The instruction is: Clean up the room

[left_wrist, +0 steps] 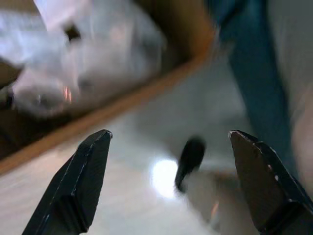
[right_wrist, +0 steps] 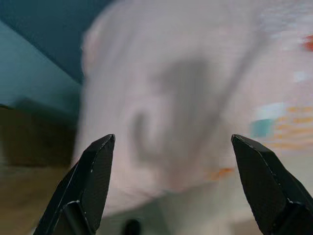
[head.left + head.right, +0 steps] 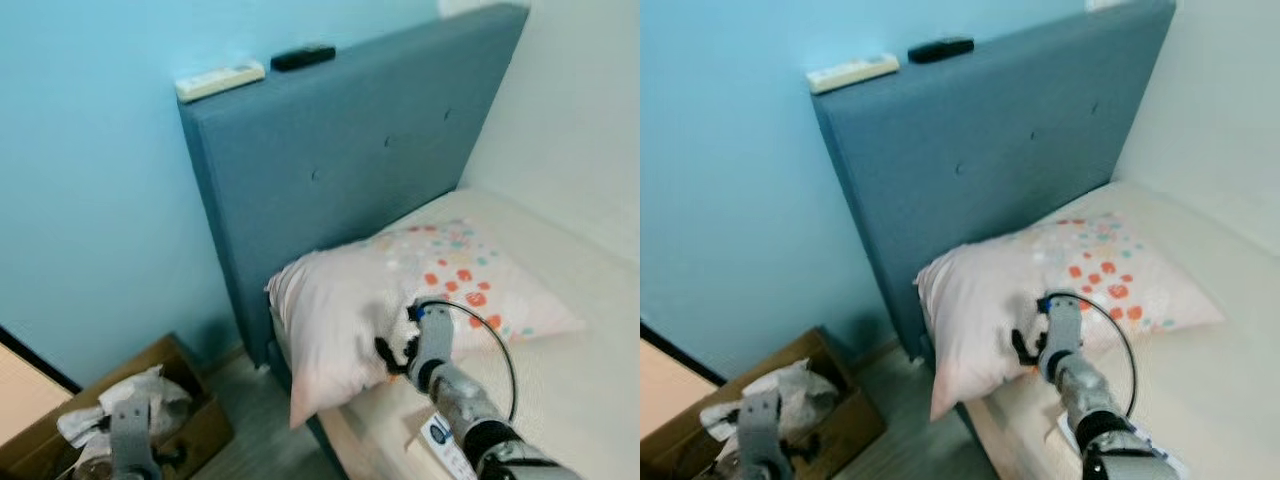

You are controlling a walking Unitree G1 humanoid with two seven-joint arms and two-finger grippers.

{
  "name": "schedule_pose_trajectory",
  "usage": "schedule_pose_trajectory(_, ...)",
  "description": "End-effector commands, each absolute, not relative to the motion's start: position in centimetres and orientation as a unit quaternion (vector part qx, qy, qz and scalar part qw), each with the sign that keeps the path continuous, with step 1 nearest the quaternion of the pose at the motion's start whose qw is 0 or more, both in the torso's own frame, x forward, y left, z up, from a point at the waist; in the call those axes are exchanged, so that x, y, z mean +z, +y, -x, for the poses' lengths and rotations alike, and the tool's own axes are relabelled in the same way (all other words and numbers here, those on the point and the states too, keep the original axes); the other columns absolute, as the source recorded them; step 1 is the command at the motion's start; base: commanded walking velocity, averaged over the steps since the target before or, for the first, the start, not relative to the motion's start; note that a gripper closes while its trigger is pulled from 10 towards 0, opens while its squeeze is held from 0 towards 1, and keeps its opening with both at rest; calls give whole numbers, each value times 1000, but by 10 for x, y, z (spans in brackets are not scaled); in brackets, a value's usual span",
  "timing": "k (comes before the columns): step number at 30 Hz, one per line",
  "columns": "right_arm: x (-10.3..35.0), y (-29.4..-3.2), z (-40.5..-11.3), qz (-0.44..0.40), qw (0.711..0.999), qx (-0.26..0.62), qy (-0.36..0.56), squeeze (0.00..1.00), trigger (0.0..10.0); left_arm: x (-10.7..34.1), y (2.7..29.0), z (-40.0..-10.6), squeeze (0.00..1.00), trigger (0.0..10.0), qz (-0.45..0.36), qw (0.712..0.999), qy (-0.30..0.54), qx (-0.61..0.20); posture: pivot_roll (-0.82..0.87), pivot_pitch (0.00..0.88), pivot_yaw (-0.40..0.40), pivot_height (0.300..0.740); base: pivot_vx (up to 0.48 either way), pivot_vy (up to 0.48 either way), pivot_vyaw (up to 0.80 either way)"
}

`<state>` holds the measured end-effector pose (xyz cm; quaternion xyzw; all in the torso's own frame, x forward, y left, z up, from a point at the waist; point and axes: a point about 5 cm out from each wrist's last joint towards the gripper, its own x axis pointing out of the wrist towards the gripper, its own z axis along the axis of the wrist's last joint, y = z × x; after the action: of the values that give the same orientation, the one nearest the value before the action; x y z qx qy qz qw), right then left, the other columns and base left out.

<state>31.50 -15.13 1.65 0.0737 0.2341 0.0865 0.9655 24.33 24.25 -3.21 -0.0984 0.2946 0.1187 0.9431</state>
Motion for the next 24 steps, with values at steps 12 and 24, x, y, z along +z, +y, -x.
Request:
schedule_pose_trajectory(12, 22, -182, -318, -53, 972, 21, 228, 0, 10000, -6, 225, -274, 0, 10000, 182, 962, 201, 30, -41, 9, 12, 702, 0, 0, 0)
schedule_pose_trajectory(24, 15, -195, -311, -38, 968, -5, 247, 0, 10000, -11, 203, -275, 0, 10000, 192, 961, 201, 2, -62, 0, 20, 702, 0, 0, -672)
